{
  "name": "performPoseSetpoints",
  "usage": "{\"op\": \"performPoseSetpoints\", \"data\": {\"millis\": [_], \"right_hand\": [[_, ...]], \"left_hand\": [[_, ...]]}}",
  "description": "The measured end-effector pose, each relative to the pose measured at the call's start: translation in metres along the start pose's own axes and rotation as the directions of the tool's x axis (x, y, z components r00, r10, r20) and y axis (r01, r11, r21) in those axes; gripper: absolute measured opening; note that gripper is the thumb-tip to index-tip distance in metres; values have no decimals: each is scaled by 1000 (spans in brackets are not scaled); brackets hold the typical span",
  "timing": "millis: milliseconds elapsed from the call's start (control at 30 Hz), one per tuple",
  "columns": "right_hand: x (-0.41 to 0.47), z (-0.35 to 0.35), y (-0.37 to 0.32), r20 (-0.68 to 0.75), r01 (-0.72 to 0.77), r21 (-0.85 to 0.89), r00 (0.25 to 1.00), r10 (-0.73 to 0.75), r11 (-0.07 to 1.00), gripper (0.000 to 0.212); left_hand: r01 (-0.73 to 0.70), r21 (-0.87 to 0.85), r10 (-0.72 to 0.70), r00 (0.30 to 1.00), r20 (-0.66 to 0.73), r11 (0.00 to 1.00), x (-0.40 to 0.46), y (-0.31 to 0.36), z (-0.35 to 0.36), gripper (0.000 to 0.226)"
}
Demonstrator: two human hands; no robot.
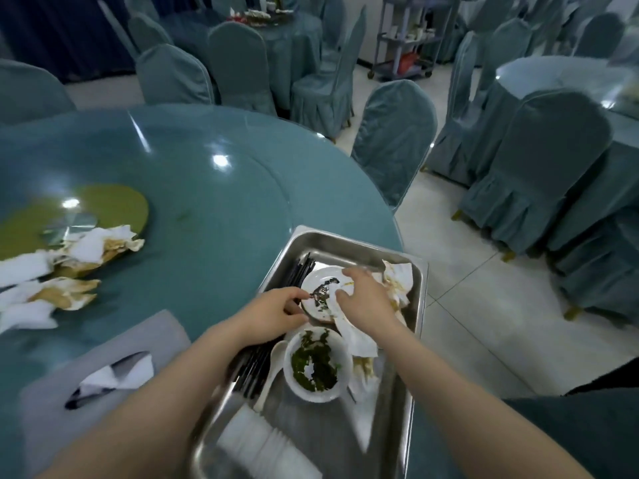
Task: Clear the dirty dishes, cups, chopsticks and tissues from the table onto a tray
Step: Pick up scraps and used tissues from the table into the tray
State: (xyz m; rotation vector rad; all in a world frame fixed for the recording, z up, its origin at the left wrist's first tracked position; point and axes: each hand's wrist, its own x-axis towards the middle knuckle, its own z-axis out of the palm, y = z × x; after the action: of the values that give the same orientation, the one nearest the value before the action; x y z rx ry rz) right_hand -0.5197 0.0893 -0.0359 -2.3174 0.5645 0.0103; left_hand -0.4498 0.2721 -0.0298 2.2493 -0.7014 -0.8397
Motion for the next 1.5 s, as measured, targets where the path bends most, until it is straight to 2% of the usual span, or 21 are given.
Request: {"op": "performPoseSetpoints", "data": {"millis": [167,333,633,767,867,1033,1100,1167,1300,1400,1500], "right_hand": [[-31,42,-62,66,121,-75,991,-117,990,49],[-56,93,-119,152,171,-97,976,-156,980,49],[-44,169,-219,316,345,-119,902,-294,931,52],[-10,198,-253,333,417,-105,870,-363,903,52],[20,225,-275,374,454,-94,841,-392,886,54],[84,274,-303,447,548,-119,774,-448,828,65],[109,294,-311,473,583,-151,751,-460,798,72],[136,315,-320,476,607,-171,740,-475,776,78],[185,352,-339,456,637,-280,746,-485,718,89],[210,382,-353,432,614,-387,780,-453,688,96],[221,409,-358,461,584,-435,798,-387,686,97]], "left_hand": [[-3,-77,-10,985,-170,997,-77,-38,-36,41],[-4,-188,-56,948,-313,982,-152,-85,-67,36],[43,-336,-229,811,-538,941,-225,-180,-137,35],[49,-402,-314,710,-630,915,-220,-222,-180,36],[105,-390,-355,668,-654,915,-206,-256,-211,45],[192,-327,-370,643,-670,926,-165,-309,-241,73],[242,-313,-395,604,-692,918,-146,-329,-246,86],[356,-306,-463,559,-687,883,-128,-351,-252,98],[510,-250,-540,568,-621,823,-94,-388,-258,110],[536,-224,-546,576,-608,814,-74,-407,-260,117],[533,-230,-540,552,-635,814,-64,-421,-258,118]]}}
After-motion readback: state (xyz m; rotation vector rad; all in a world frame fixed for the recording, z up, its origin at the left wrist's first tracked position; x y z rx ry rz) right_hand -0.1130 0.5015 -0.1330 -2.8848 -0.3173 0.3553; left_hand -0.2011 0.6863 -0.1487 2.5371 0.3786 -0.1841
